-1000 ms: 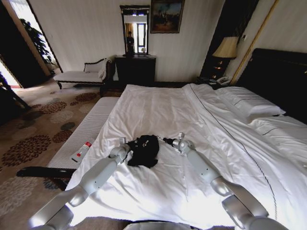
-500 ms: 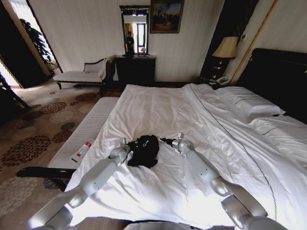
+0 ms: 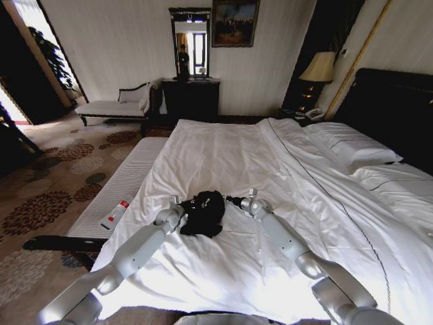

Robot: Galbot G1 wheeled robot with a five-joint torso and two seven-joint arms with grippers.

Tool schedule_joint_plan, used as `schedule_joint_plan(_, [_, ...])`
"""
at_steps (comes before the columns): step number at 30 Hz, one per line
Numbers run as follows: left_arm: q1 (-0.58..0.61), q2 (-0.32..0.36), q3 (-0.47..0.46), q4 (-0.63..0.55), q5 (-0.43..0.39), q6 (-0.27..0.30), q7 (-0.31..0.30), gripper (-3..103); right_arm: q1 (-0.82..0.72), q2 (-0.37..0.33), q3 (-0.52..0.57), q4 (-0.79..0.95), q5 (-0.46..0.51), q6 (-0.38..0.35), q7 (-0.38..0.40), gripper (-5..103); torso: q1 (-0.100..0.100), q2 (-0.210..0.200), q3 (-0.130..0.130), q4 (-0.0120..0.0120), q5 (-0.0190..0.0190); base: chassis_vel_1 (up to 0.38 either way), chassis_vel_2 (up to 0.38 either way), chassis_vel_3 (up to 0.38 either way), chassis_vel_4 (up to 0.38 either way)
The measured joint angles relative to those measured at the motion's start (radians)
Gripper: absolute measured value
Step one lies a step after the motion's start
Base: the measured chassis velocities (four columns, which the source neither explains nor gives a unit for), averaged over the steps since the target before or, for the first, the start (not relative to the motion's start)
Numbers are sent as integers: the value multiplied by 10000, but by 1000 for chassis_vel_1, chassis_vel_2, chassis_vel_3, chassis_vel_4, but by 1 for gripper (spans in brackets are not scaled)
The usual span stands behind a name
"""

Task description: Fold the clothes on the bed.

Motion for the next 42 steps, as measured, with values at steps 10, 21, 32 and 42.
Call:
schedule_joint_plan(10, [-104, 9, 23, -223, -38, 8, -166, 2, -168, -412, 152, 729, 69, 92, 194, 0, 0, 1, 0, 0, 0, 0, 0, 0, 0])
schedule_joint_plan(21, [-335, 99, -18, -849, -385, 14, -637, 2, -653, -1231, 694, 2664, -293, 294, 690, 0, 0, 1, 0, 0, 1, 0, 0, 0, 0])
schedule_joint_plan(32, [-1268, 642, -178, -2263, -1312, 114, -1224, 2, -805, -2259, 1327, 4792, -309, 244, 1427, 0, 0, 0, 0, -1, 2, 0, 0, 0, 0])
schedule_joint_plan(42, [-2712, 1306, 299, -3103, -2185, 242, -1563, 2, -285, -3455, 1615, 6528, 491, 184, 2001, 0, 1, 0, 0, -1, 2, 0, 0, 0, 0])
